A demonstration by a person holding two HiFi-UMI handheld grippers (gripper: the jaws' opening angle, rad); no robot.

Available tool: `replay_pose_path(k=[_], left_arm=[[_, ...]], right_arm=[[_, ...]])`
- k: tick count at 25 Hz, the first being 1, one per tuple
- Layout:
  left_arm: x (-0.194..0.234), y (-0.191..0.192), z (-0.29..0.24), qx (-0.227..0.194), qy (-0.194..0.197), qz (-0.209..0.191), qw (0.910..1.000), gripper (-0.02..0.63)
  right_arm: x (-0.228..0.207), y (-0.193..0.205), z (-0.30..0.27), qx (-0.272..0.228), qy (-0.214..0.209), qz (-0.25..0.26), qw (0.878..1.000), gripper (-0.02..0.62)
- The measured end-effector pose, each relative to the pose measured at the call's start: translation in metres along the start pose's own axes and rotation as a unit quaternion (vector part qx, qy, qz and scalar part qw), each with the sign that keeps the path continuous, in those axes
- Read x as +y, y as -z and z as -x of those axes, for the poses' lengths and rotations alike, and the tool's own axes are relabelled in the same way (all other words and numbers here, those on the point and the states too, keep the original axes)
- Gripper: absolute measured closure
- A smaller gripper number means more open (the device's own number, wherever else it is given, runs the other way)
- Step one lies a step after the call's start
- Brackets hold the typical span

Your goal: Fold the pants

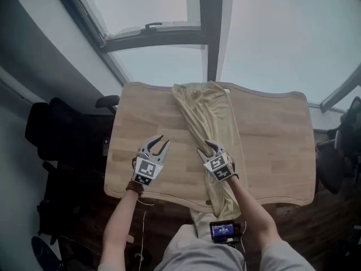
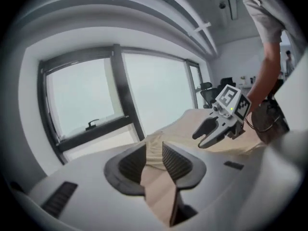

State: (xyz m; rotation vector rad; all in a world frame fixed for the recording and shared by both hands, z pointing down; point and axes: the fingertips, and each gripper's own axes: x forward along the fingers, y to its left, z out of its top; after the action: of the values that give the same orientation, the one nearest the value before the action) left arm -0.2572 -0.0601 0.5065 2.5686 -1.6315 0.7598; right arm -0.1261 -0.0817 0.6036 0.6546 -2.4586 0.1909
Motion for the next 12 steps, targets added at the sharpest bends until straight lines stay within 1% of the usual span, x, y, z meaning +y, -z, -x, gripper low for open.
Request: replay_pose_path(k=[2, 3, 4, 5, 6, 7, 8, 9, 11, 12], left_arm=[[0.041, -0.014, -0.032, 0.002, 0.018, -0.044, 0.9989, 0.509], [0.059, -0.020, -0.051, 0.006, 0.030, -0.073, 0.9969, 0.509], [0.073, -0.022, -0.071, 0.012, 0.046, -0.110, 0.9928, 0.509], [0.082, -0.021, -0.091, 0.020, 0.069, -0.152, 0.9857, 0.509], [0.086, -0.016, -0.110, 0.030, 0.097, -0.197, 0.9751, 0.509], [0.088, -0.008, -0.129, 0.042, 0.129, -0.241, 0.9610, 0.509], [0.090, 0.004, -0.147, 0.053, 0.162, -0.283, 0.9438, 0.506], [0.093, 0.016, -0.166, 0.063, 0.194, -0.322, 0.9244, 0.492], [0.107, 0.038, -0.206, 0.081, 0.244, -0.386, 0.8862, 0.463], [0.115, 0.048, -0.225, 0.088, 0.261, -0.407, 0.8711, 0.454]], right_arm=[[-0.023, -0.025, -0.024, -0.025, 0.037, -0.013, 0.999, 0.419], [-0.035, -0.037, -0.034, -0.034, 0.056, -0.020, 0.998, 0.419], [-0.044, -0.047, -0.045, -0.038, 0.071, -0.028, 0.996, 0.419], [-0.050, -0.053, -0.055, -0.040, 0.080, -0.035, 0.995, 0.419], [-0.053, -0.055, -0.064, -0.038, 0.085, -0.043, 0.995, 0.419], [-0.055, -0.053, -0.073, -0.032, 0.091, -0.050, 0.994, 0.419], [-0.059, -0.050, -0.082, -0.023, 0.099, -0.056, 0.993, 0.419], [-0.065, -0.045, -0.091, -0.012, 0.109, -0.061, 0.992, 0.419], [-0.079, -0.033, -0.109, 0.015, 0.128, -0.069, 0.989, 0.419], [-0.086, -0.026, -0.116, 0.028, 0.138, -0.074, 0.987, 0.419]])
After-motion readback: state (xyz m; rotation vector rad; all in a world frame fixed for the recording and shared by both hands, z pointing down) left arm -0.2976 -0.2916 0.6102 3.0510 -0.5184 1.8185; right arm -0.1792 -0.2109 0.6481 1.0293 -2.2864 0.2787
